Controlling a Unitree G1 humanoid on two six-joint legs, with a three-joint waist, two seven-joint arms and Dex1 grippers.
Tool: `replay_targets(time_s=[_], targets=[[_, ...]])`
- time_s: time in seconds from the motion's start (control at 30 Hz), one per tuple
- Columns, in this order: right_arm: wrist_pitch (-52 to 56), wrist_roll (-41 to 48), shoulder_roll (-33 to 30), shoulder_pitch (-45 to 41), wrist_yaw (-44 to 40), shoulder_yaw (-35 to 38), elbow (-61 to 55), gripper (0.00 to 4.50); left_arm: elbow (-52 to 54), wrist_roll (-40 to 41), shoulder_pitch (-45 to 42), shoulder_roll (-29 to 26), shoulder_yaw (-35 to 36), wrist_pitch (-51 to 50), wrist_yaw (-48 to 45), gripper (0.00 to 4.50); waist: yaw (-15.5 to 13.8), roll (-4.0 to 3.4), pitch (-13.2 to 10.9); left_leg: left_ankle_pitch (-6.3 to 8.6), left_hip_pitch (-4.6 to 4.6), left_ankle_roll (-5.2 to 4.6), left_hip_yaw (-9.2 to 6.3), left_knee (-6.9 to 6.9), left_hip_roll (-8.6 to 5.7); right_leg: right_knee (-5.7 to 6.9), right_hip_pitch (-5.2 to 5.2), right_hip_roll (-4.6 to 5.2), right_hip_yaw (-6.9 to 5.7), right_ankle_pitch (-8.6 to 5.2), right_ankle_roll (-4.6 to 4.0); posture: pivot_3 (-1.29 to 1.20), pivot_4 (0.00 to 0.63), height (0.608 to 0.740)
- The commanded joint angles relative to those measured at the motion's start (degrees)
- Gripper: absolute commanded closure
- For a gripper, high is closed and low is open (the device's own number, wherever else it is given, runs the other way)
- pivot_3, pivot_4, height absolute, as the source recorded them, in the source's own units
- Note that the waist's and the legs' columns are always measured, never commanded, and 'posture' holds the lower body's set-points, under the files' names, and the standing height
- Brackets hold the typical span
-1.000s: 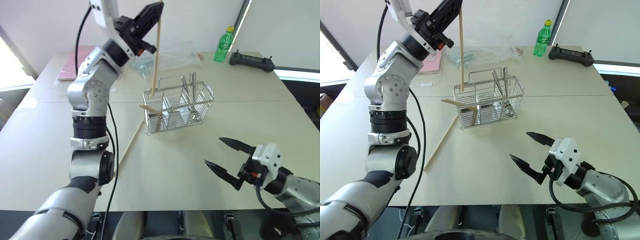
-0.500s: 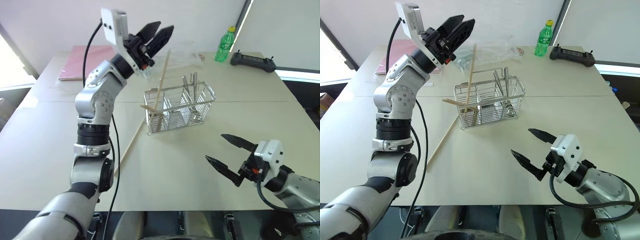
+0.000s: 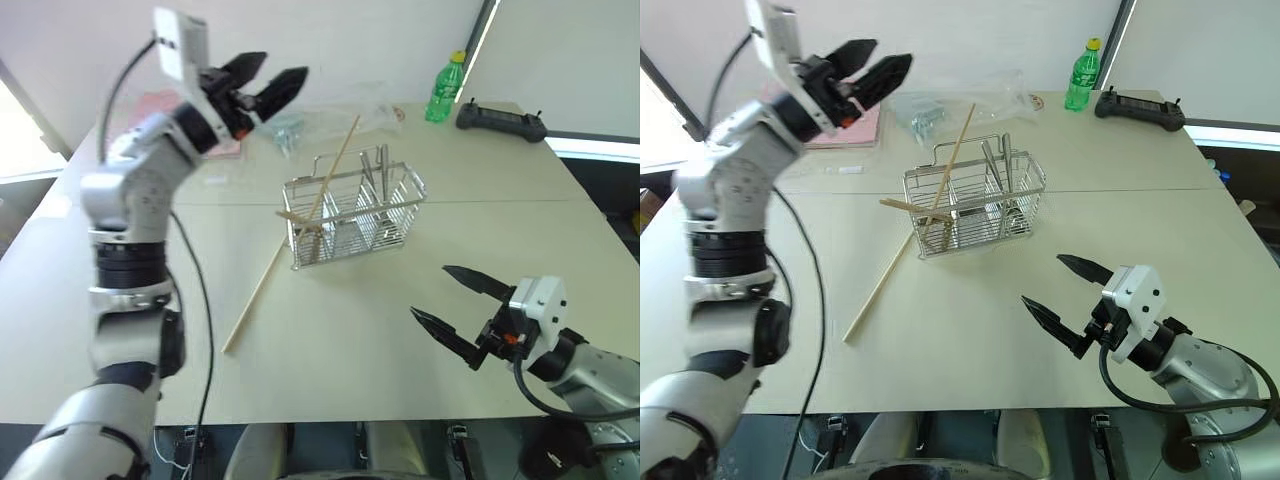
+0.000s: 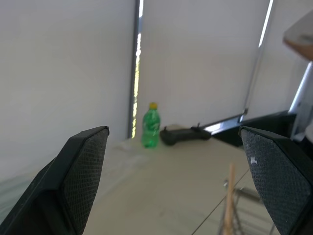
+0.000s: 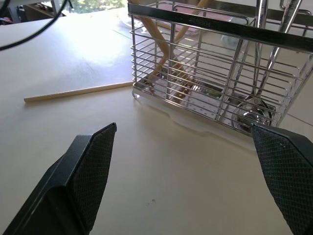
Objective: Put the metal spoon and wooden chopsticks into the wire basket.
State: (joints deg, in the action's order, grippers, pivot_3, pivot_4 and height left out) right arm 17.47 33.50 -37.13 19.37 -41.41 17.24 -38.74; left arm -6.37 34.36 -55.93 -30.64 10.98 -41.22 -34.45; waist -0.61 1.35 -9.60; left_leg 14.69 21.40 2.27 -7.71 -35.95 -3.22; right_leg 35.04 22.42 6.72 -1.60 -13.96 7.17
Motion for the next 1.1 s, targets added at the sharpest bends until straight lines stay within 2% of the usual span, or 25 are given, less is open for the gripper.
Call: replay_targets(time_s=[0.03, 0.17, 0.27, 0.37, 0.5, 0.63, 0.8, 1.1], targets=[[-0.6, 0.9, 0.06, 0.47, -0.25, 0.95, -2.88, 0.0, -3.2, -2.34, -1.66, -6.47, -0.71, -8.76, 0.96, 0.02, -0.07, -0.02, 0.01, 0.0, -0.01, 0.0, 0.0, 0.0, -0.01, 0.0, -0.01, 0.0, 0.0, 0.0, 0.0, 0.0, 0.15, 0.709], [-0.72, 0.69, 0.12, 0.09, -0.37, 0.7, -2.11, 0.0, -4.94, -6.45, 0.13, -10.37, -6.85, -20.52, 3.81, 0.02, -0.3, 0.02, 0.0, 0.0, 0.01, 0.0, -0.08, -0.06, -0.03, 0.0, -0.06, 0.01, -0.02, -0.01, 0.02, 0.0, 0.15, 0.709], [-0.6, 0.65, 0.21, -0.28, -0.35, 0.42, -1.9, 0.0, -1.95, -8.12, 2.57, -10.25, -11.52, -26.03, 4.5, 0.02, -0.22, 0.01, 0.0, 0.0, 0.01, 0.0, -0.1, -0.08, -0.04, -0.01, -0.09, 0.05, 0.0, -0.01, 0.02, 0.0, 0.15, 0.709], [-0.39, 0.53, 0.28, -0.85, -0.18, -0.06, -1.8, 0.0, -0.79, -10.57, 3.69, -5.85, -12.58, -25.35, 8.42, 0.02, -0.25, 0.04, -0.02, 0.0, 0.06, 0.01, -0.13, -0.04, -0.02, -0.01, -0.01, 0.05, 0.0, 0.0, 0.01, 0.0, 0.15, 0.709], [-0.3, 0.26, 0.38, -1.27, 0.07, -0.49, -1.81, 0.0, 1.74, -11.63, 5.07, -2.85, -16.89, -28.78, 8.38, 0.02, -0.14, 0.02, -0.01, 0.0, 0.11, 0.01, -0.12, 0.0, -0.02, -0.01, 0.05, 0.06, 0.0, 0.0, 0.0, 0.0, 0.15, 0.709], [-0.48, -0.2, 0.61, -1.37, 0.54, -0.85, -1.82, 0.0, 1.5, -13.35, 6.62, -0.9, -20.79, -29.7, 8.57, 0.02, -0.02, -0.01, -0.01, 0.01, 0.07, 0.01, -0.06, 0.05, -0.02, -0.03, 0.05, 0.07, 0.05, -0.01, 0.01, 0.0, 0.15, 0.709], [-0.48, -0.38, 1.26, -0.96, 1.55, -0.54, -2.45, 0.0, 0.76, -17.1, 9.85, -1.21, -26.42, -27.05, 7.81, 0.02, -0.13, -0.01, -0.01, 0.0, 0.06, 0.01, -0.06, 0.03, -0.01, -0.02, 0.06, 0.06, 0.05, -0.01, 0.01, 0.0, 0.15, 0.709], [-1.32, -0.9, 1.97, 1.14, 1.84, -0.8, -3.57, 0.0, -8.61, -20.84, 8.14, 4.87, -27.2, -22.66, 6.95, 0.02, -0.82, -0.17, 0.09, 0.01, 0.03, 0.01, -0.1, -0.08, 0.0, -0.02, -0.08, 0.11, 0.02, -0.12, -0.16, 0.0, 0.15, 0.709]])
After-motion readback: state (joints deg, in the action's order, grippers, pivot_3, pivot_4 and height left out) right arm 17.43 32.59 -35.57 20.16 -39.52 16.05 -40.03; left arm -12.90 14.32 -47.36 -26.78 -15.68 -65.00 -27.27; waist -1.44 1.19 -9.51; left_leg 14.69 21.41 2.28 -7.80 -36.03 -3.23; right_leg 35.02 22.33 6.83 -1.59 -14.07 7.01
